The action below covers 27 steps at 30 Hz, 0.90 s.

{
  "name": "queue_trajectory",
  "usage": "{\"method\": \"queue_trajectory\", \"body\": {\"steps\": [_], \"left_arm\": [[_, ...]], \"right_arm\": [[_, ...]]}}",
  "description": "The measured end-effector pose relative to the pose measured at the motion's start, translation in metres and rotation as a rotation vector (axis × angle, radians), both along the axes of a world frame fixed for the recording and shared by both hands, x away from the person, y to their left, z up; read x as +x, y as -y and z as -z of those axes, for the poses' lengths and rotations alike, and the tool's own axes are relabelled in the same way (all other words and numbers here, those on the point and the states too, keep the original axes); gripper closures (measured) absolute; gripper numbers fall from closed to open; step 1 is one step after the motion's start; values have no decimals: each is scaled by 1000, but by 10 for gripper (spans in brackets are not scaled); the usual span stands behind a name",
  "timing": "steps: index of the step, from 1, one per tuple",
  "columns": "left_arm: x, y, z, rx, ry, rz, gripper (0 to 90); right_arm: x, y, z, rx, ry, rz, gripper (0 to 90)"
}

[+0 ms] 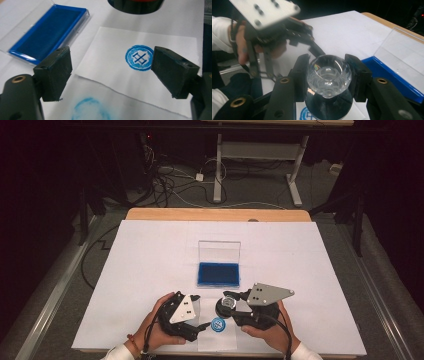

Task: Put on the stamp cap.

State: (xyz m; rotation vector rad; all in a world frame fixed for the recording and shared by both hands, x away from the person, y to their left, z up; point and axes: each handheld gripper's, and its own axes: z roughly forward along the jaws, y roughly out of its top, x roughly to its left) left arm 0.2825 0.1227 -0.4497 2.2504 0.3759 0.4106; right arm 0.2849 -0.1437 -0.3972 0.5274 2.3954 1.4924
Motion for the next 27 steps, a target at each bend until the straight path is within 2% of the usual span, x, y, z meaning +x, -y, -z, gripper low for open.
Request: {"method": "queue_trajectory", "body": {"steps": [4, 9, 13, 24, 27], "left_arm": [[0, -13, -4, -18, 17, -28, 158], [1, -25, -8, -16, 48, -41, 158], [5, -37, -10, -31, 52, -68, 158], [4, -67, -8, -36, 87, -154, 165], [3, -74, -4, -34, 84, -175, 164]], "right_arm": [[2, 6, -2, -6, 10, 16, 574], [6, 12, -4, -9, 15, 34, 574], [8, 17, -6, -6, 17, 56, 574], [11, 26, -6, -8, 16, 90, 574], [13, 29, -7, -7, 13, 102, 574]]}}
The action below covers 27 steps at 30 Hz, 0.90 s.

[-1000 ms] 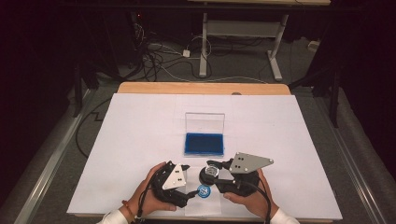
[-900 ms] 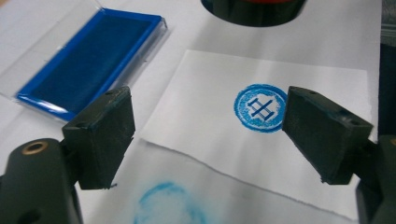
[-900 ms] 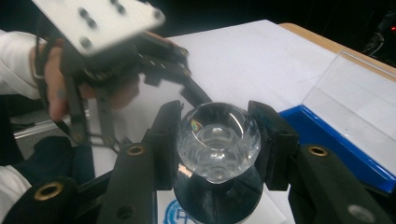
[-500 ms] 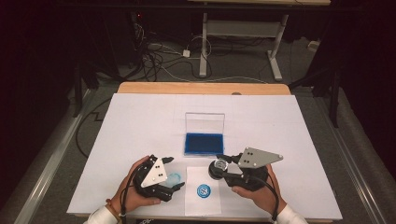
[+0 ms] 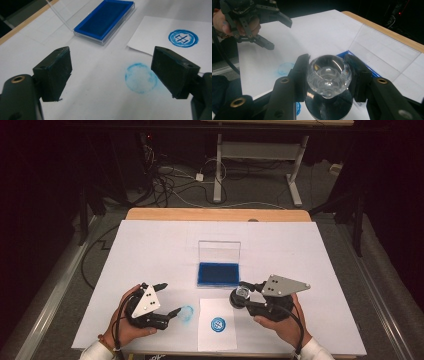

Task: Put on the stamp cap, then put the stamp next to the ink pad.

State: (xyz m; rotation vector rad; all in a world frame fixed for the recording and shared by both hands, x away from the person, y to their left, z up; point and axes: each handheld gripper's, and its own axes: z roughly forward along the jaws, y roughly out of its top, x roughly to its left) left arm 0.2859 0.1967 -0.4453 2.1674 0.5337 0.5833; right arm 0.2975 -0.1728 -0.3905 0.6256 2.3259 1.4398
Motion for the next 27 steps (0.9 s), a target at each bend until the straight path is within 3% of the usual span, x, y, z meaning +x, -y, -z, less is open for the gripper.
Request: {"method": "queue_trajectory", "body": {"steps": [7, 18, 27], "left_arm": [[-3, -13, 6, -6, -12, -32, 164], [-6, -27, 15, 23, -38, -55, 166], [-9, -31, 21, 12, -67, -61, 165]], "right_arm": [[2, 4, -1, -3, 4, 18, 574], [7, 10, 0, -17, 4, 59, 574], [19, 17, 1, -34, -7, 109, 573]]}}
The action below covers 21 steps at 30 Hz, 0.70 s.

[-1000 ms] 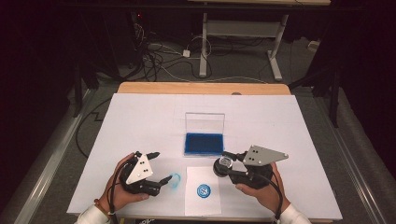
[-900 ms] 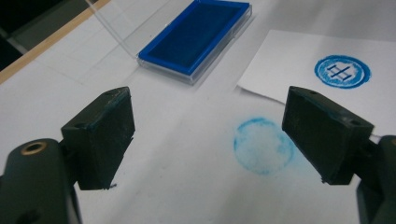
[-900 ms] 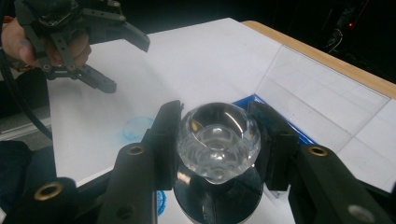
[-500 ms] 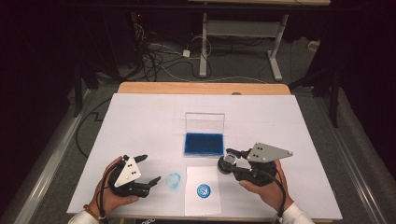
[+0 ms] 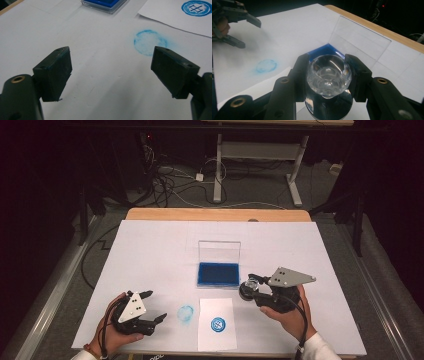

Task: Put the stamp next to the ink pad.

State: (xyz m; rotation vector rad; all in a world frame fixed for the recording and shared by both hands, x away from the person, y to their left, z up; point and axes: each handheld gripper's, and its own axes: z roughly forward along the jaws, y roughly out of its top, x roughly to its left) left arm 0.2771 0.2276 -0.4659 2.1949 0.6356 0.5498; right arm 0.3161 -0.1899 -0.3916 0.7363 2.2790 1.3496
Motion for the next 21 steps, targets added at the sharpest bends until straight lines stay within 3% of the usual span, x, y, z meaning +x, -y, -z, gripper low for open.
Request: {"method": "queue_trajectory", "body": {"steps": [12, 21], "left_arm": [[2, 1, 1, 4, -5, -6, 164], [1, 4, 2, 18, -15, 0, 165]], "right_arm": [[20, 9, -9, -24, 20, 64, 573], [45, 11, 2, -61, -5, 117, 573]]}}
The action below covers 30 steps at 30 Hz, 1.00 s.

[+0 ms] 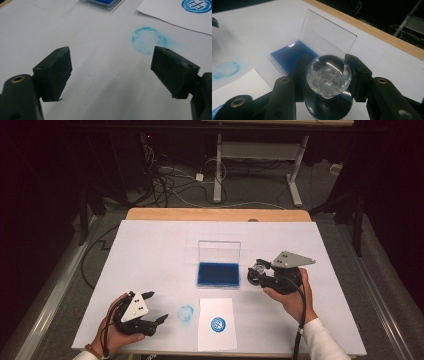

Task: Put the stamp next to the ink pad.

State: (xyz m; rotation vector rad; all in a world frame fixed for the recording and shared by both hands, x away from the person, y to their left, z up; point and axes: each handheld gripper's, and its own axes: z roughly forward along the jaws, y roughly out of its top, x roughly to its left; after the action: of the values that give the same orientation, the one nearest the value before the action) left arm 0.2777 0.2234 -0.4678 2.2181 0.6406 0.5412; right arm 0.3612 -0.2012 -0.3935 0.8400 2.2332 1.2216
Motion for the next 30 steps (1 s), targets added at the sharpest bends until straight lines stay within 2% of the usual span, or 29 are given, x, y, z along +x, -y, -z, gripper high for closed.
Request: {"method": "queue_trajectory", "body": {"steps": [7, 16, 21, 28, 30], "left_arm": [[1, 0, 1, 7, -9, 4, 164], [2, 0, 2, 13, -12, 2, 164], [2, 0, 2, 10, -10, 0, 164], [2, -1, 2, 12, -12, -2, 164], [2, -1, 1, 9, -12, -5, 165]], "right_arm": [[21, -7, 11, -31, -16, 27, 573], [43, -10, 26, -37, -70, 70, 572], [49, -14, 33, -35, -87, 80, 572], [53, -21, 42, -56, -106, 85, 572], [53, -20, 44, -41, -117, 83, 572]]}}
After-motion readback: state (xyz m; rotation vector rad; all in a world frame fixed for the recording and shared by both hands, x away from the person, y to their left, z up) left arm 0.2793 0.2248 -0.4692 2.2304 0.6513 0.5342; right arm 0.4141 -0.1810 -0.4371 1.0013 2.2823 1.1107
